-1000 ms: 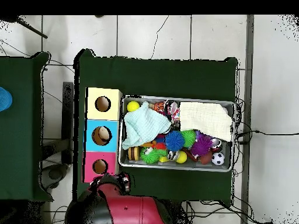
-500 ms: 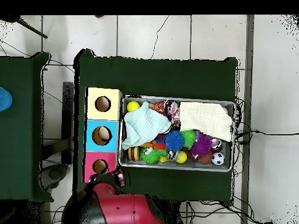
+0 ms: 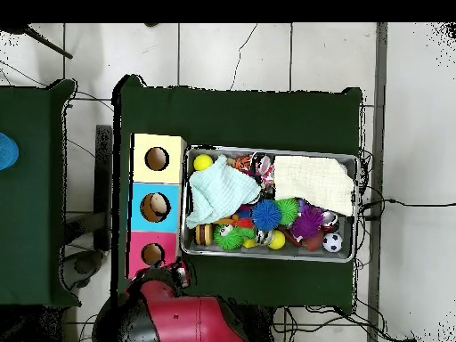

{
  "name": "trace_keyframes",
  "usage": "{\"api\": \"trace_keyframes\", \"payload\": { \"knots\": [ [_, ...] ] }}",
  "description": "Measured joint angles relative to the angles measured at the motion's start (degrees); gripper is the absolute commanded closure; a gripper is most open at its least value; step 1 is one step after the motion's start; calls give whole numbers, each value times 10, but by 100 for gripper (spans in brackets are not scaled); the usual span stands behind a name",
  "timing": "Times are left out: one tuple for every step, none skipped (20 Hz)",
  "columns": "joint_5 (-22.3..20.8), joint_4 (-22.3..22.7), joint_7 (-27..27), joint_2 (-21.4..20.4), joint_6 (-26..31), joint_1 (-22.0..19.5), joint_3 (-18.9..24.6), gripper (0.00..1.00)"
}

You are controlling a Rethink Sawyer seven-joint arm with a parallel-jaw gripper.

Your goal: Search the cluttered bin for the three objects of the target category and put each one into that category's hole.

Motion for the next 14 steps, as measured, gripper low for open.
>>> {"api": "trace_keyframes", "payload": {
  "knots": [
    [0, 0, 0, 1, 0, 1, -1, 0],
    [0, 0, 0, 2, 0, 2, -1, 0],
    [0, 0, 0, 3, 0, 3, -1, 0],
    [0, 0, 0, 4, 0, 4, -2, 0],
    [0, 0, 0, 4, 0, 5, -2, 0],
    [0, 0, 0, 4, 0, 6, -3, 0],
    [0, 0, 0, 4, 0, 7, -4, 0],
    [0, 0, 0, 4, 0, 7, -4, 0],
    [0, 0, 0, 4, 0, 7, -5, 0],
    [0, 0, 0, 4, 0, 7, -5, 0],
    [0, 0, 0, 4, 0, 8, -5, 0],
    [0, 0, 0, 4, 0, 8, -6, 0],
    [0, 0, 0, 4, 0, 8, -6, 0],
    [0, 0, 0, 4, 0, 8, -6, 0]
  ]
}}
